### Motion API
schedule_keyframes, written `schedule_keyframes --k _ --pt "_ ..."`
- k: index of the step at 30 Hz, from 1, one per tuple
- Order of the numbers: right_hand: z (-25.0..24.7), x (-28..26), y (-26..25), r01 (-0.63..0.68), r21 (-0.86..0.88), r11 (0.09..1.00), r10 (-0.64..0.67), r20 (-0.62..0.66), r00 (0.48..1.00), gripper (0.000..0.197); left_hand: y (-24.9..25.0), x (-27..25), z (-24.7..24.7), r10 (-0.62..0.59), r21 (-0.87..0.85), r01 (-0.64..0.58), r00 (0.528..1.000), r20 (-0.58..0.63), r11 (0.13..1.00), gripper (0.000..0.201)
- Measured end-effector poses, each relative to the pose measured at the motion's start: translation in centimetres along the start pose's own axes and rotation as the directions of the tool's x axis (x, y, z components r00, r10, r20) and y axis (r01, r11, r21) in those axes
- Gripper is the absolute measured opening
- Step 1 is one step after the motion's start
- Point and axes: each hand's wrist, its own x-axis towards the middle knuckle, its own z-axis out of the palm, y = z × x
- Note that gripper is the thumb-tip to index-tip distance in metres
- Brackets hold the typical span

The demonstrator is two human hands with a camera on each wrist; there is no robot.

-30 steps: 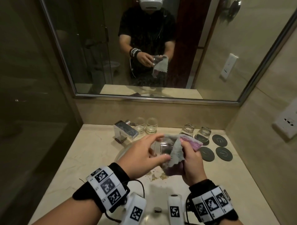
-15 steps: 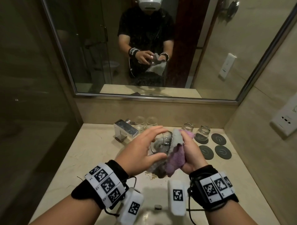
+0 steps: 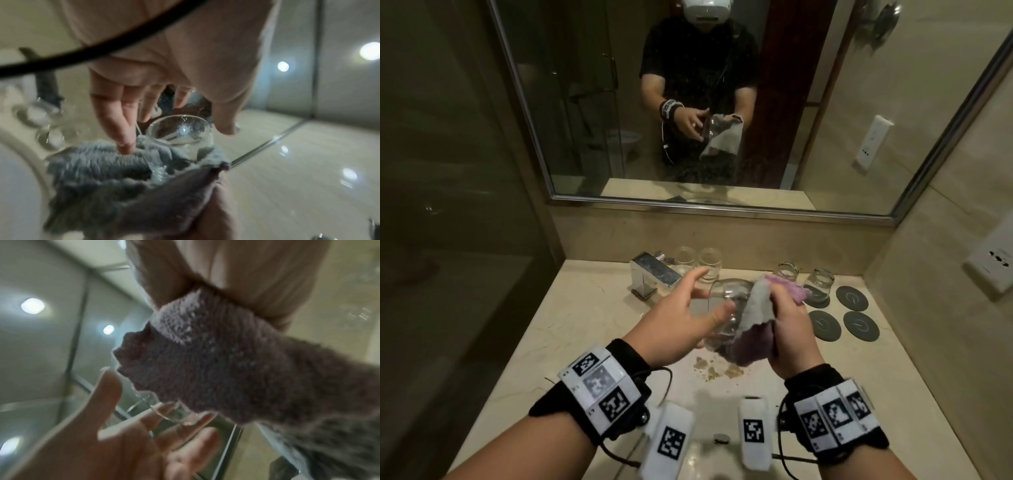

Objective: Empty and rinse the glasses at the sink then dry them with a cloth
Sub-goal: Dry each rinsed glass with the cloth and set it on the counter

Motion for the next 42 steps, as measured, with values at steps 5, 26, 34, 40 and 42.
schedule_keyframes --k 5,26,34,40,42 --pt "0.3 -0.6 -0.4 -0.036 0.001 0.999 0.036 0.042 0.998 0.047 0.6 -0.5 0.2 0.210 0.371 -0.200 0.978 0.014 0.907 0.067" --pt "0.6 -0.9 -0.3 0.045 -0.019 0.999 -0.045 -0.006 0.999 0.031 0.3 -0.4 -0.3 0.095 0.085 -0.096 0.995 0.018 0.992 0.065" --pt "0.4 -0.9 -0.6 0.154 -0.056 0.987 -0.154 -0.012 0.988 0.039 0.2 0.2 -0.2 0.006 -0.062 -0.003 0.999 0.040 0.998 0.074" --pt "-0.2 -0.5 -1.0 -0.109 0.054 0.993 0.104 0.085 0.991 0.053 0.1 0.0 0.1 0.366 0.406 -0.366 0.927 0.081 0.837 0.073" --pt "-0.5 -0.3 -0.7 -0.045 0.016 0.999 0.043 0.068 0.997 0.049 0.0 0.3 0.2 0.240 0.246 -0.244 0.970 0.047 0.938 0.077"
